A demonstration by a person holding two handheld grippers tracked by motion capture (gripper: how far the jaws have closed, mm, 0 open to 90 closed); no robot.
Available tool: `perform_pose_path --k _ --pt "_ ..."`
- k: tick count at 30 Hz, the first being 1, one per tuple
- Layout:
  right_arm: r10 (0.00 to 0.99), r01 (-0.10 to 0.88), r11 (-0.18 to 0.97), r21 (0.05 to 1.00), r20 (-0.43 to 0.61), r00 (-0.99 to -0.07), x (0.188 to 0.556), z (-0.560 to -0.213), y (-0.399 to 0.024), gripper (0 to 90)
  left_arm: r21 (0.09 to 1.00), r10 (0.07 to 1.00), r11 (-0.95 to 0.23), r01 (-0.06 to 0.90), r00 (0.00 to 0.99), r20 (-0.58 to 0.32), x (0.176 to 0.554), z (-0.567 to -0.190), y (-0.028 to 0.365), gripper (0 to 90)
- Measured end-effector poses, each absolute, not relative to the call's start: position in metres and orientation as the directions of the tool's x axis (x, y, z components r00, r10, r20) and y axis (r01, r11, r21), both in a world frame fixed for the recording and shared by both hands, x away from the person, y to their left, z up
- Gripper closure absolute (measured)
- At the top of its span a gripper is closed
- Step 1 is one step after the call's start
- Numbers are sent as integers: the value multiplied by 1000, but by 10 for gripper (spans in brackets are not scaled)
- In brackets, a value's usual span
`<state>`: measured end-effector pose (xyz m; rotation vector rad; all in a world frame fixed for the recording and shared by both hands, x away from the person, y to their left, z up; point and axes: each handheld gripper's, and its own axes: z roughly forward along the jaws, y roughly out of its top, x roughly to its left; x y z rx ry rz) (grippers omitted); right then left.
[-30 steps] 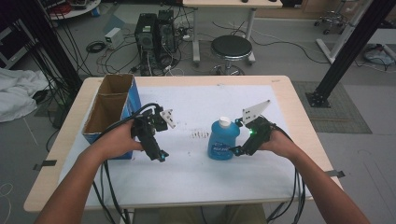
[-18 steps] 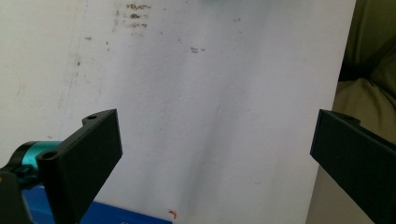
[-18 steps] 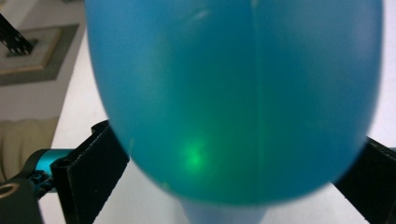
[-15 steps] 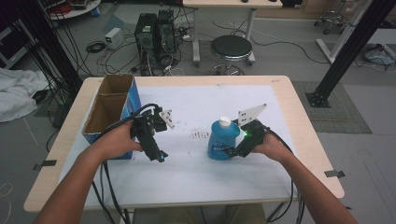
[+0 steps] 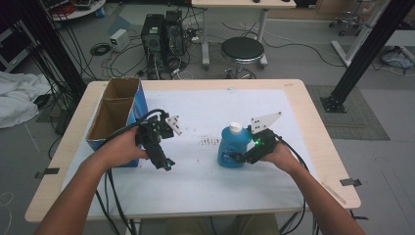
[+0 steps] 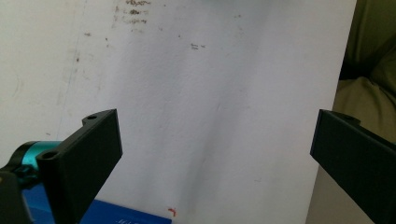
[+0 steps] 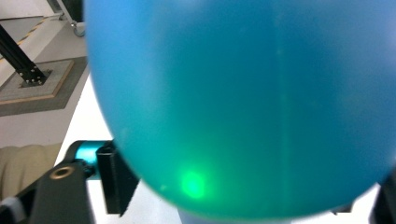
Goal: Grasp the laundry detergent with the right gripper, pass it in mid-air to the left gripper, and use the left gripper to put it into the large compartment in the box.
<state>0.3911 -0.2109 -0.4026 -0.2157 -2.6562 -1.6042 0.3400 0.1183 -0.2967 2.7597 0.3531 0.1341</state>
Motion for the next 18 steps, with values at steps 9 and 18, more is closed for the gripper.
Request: perform_pose_path --k 9,18 --pt "107 141 445 885 104 -989 392 -404 -213 258 354 257 -908 224 965 48 341 -297 118 21" --pt "107 132 443 887 93 -990 393 -404 -214 326 352 252 -910 220 966 48 341 -297 117 21"
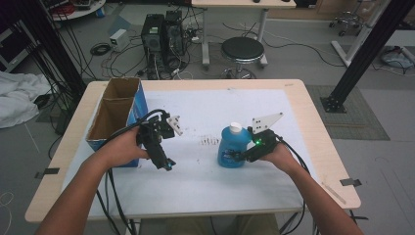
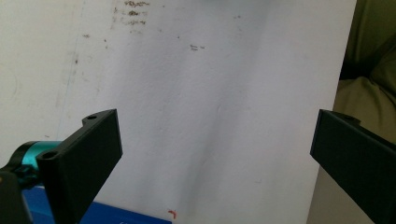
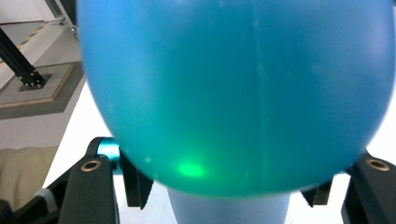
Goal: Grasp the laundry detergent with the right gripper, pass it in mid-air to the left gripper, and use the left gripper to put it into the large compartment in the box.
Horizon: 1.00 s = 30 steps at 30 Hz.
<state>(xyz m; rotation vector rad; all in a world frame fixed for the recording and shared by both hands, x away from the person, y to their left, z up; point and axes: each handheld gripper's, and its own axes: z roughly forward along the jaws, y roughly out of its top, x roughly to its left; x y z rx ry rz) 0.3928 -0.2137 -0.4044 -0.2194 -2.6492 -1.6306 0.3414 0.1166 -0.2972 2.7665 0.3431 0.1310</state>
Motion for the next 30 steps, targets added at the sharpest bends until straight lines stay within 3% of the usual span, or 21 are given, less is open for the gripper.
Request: perform_pose_path --k 14,30 --pt "92 102 441 892 68 -993 392 -406 -211 425 349 248 -912 218 968 45 342 -298 115 21" --pt "110 107 459 882 63 -992 385 -398 -210 445 379 259 -898 223 965 47 341 -290 110 21"
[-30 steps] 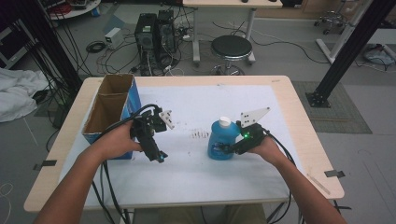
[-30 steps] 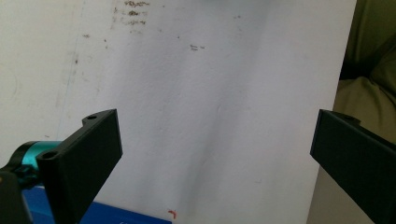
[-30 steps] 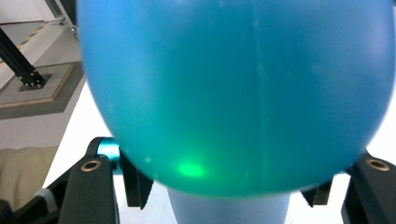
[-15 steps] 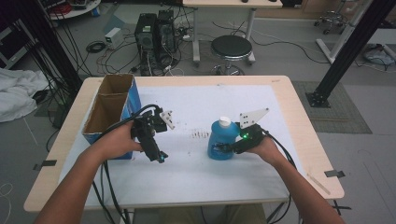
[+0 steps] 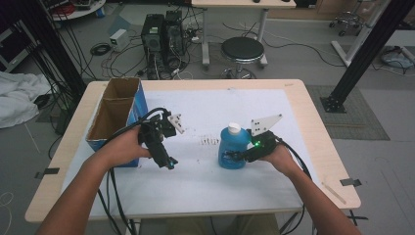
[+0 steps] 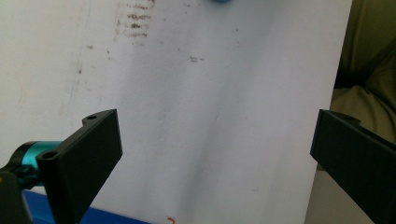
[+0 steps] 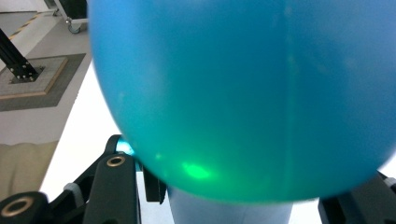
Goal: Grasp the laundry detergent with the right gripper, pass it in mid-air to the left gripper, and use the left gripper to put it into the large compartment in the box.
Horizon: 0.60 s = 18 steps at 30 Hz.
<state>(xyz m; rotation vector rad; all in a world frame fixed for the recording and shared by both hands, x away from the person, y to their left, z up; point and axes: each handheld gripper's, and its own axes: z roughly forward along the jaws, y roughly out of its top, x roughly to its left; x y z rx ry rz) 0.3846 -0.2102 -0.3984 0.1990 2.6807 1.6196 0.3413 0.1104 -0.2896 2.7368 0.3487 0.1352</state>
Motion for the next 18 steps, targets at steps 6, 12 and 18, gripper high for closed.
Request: perform_pose_path --k 6,12,18 --pt "124 105 469 877 52 -991 378 -382 -215 444 391 248 -897 208 967 55 341 -274 101 21" --pt "140 129 481 867 69 -988 374 -367 -222 445 388 229 -902 187 971 64 344 -263 89 21" --pt "119 83 508 857 26 -993 367 -351 -230 445 390 185 -909 148 981 60 347 -244 69 21"
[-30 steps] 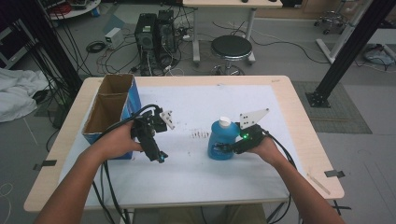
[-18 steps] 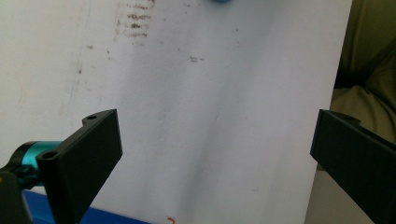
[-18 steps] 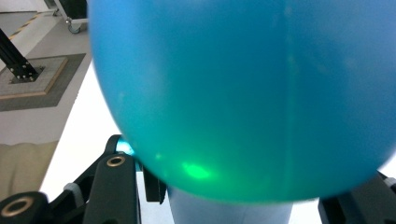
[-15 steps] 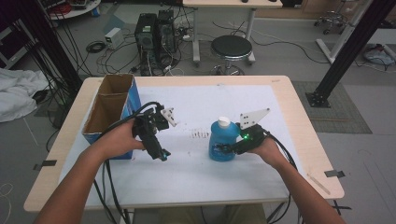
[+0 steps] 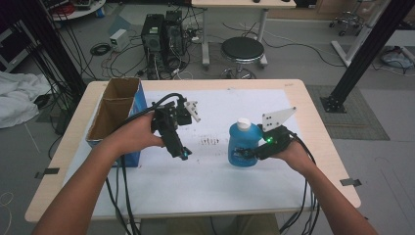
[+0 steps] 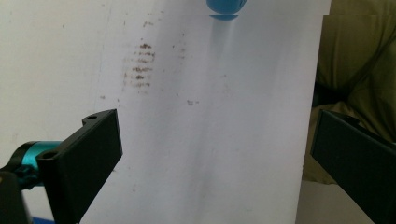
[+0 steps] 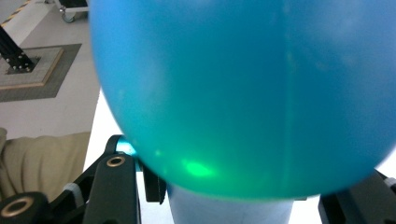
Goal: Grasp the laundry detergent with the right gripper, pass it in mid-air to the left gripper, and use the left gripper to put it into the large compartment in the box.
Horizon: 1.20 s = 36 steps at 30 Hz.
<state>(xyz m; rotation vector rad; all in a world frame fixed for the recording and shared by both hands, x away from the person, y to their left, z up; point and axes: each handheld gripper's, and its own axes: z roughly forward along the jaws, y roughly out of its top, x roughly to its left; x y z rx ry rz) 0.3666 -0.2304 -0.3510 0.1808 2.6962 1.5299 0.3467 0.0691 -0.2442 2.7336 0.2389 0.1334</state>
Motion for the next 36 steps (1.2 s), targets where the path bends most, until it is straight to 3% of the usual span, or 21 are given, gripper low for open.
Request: perform_pose_path --k 9,36 --pt "79 55 498 865 18 -997 360 -344 -223 446 401 124 -911 98 991 41 350 -225 40 21" --pt "10 21 528 849 19 -1000 362 -339 -187 447 348 19 -937 12 1000 16 351 -216 -2 21"
